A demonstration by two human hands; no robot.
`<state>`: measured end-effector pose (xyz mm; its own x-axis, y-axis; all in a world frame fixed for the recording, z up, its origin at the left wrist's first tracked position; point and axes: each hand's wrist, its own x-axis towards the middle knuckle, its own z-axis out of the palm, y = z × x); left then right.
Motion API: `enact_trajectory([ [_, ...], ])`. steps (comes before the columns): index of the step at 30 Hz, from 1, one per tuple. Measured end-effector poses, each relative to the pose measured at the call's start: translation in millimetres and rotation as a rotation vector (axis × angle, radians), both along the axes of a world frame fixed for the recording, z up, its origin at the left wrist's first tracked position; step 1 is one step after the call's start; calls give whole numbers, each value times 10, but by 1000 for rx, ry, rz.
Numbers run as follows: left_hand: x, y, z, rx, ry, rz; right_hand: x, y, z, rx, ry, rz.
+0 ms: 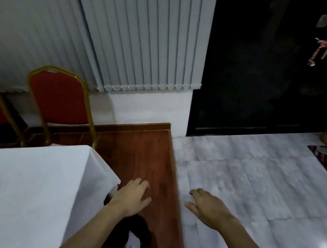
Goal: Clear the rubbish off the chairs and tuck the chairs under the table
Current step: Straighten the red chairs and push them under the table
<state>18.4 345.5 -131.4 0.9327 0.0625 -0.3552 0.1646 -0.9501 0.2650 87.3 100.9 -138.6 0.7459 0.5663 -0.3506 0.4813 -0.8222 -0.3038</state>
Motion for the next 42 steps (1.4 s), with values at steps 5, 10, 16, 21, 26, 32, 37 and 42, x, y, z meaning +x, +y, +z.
enact_trajectory([
  [5, 627, 268, 14, -23, 7, 130, 903, 475, 86, 84, 7, 88],
  [10, 1291, 775, -99, -31, -17, 242, 1664, 1180, 21, 34, 3, 266],
  [16, 2115, 1533, -237, -46, 19, 391, 2642, 2073, 30, 17, 17, 402],
  [21, 2589, 2102, -146, -48, -5, 482, 3299, 2819, 110, 9, 14, 500],
  [26, 2930, 2596, -74, -33, -15, 553, 3734, 3566, 159, -14, -4, 648],
  [32, 3306, 3093, -78, -36, -3, 654, 4253, 4437, 35, 25, -2, 799],
  [37, 3649, 3695, -79, -29, -31, 865, 4865, 5211, -30, 37, 27, 933],
  [42, 3936, 4220, 15, 3, 52, 1071, 5562, 5918, 45, 75, 64, 1023],
])
